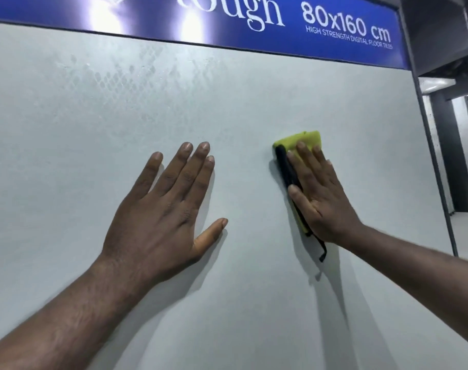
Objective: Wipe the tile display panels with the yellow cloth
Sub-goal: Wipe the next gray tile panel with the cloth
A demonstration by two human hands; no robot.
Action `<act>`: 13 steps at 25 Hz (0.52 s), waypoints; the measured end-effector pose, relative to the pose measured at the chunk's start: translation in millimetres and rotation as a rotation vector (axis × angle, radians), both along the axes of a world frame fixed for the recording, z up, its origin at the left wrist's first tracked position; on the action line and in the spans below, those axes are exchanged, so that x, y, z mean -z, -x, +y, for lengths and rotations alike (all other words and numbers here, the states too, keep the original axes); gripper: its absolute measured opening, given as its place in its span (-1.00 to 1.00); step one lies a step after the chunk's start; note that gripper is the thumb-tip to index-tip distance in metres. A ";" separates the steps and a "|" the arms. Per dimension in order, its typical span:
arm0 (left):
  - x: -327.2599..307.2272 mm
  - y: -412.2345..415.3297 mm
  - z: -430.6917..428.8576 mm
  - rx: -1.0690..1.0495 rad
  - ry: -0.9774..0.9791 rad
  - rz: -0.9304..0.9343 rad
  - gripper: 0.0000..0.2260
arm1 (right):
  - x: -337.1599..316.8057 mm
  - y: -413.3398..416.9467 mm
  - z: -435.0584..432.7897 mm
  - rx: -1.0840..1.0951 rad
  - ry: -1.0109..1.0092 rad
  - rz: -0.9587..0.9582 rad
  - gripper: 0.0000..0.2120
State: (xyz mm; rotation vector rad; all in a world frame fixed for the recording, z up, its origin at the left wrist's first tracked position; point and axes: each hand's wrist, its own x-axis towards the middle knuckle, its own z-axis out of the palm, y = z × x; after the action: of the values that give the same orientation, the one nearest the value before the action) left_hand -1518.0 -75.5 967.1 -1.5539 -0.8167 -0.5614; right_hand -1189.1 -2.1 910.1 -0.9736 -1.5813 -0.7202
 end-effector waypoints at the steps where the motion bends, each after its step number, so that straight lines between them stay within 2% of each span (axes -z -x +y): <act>1: -4.2 -13.6 4.2 0.004 -0.006 0.001 -0.18 | -13.1 -16.9 10.1 -0.004 0.027 0.123 -0.41; 3: -14.2 -43.3 12.4 0.006 -0.024 -0.015 -0.18 | -43.4 -33.5 21.2 -0.028 0.058 0.288 -0.42; 4: -18.8 -59.0 17.1 0.007 -0.033 -0.023 -0.18 | -48.4 -37.1 23.4 -0.029 0.052 0.262 -0.41; 7: -23.6 -96.9 32.3 0.000 -0.025 -0.028 -0.19 | -14.7 -56.3 26.3 -0.050 -0.023 -0.041 -0.40; 8: -20.7 -106.9 37.1 -0.004 -0.016 -0.032 -0.19 | -0.4 -73.6 31.1 -0.049 -0.027 -0.077 -0.41; 9: -16.4 -113.7 41.2 -0.018 -0.008 -0.035 -0.19 | 3.2 -91.6 38.2 -0.047 -0.021 -0.030 -0.41; 12: -7.5 -118.6 47.9 -0.061 -0.017 -0.022 -0.20 | -35.1 -119.1 56.8 -0.031 0.023 0.289 -0.41; 13: -6.3 -118.3 46.9 -0.064 -0.020 -0.019 -0.20 | -45.1 -117.9 57.4 -0.044 0.043 0.315 -0.40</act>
State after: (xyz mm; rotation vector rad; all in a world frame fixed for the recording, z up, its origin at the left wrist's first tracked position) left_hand -1399.7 -28.6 973.4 -1.5010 -0.8696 -0.5375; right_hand -1071.2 55.3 955.2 -1.0257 -1.3418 -0.4765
